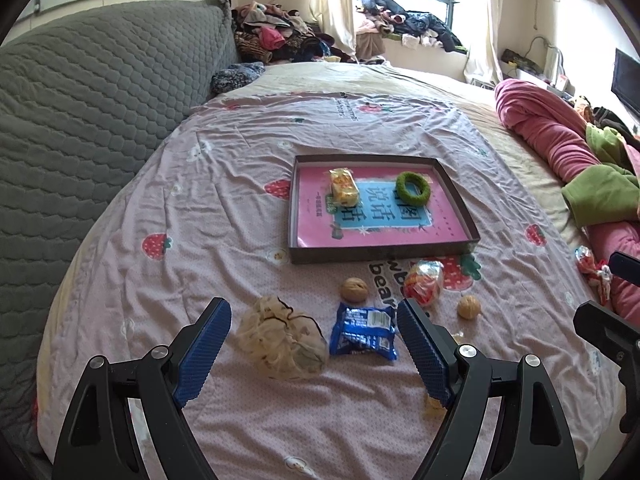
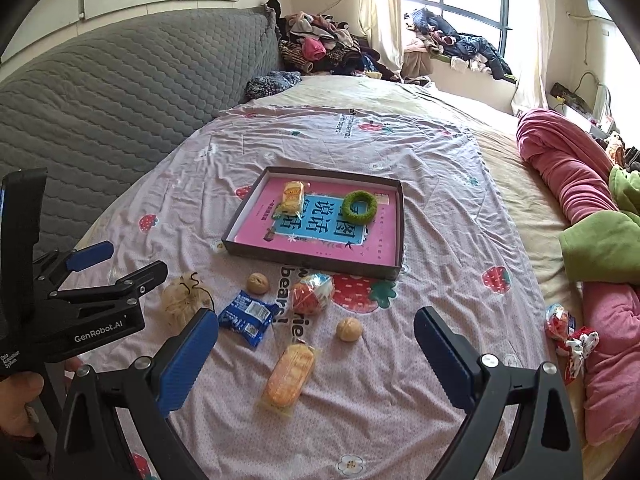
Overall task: Organize objects
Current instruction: 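Withdraw both tools and approach the mesh pouch and bread packet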
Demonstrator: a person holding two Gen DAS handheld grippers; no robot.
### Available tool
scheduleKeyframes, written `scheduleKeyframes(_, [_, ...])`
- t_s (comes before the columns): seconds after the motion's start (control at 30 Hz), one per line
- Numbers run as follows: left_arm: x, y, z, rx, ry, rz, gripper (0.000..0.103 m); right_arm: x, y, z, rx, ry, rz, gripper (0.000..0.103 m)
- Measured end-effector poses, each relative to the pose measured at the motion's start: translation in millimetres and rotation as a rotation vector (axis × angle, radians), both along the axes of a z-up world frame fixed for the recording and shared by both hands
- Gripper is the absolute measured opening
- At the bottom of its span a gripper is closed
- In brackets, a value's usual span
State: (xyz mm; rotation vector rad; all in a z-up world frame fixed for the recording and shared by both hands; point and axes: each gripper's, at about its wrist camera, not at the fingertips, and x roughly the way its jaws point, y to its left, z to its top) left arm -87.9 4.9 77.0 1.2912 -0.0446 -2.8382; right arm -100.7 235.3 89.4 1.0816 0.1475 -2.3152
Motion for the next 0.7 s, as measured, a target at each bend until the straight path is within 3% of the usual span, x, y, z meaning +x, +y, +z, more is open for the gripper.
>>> scheduleKeyframes(0.7, [7,18,-44,-0.008,-0.059,-0.016,0.086,0,15,-42,0.037,-0.041,-0.015,0.099])
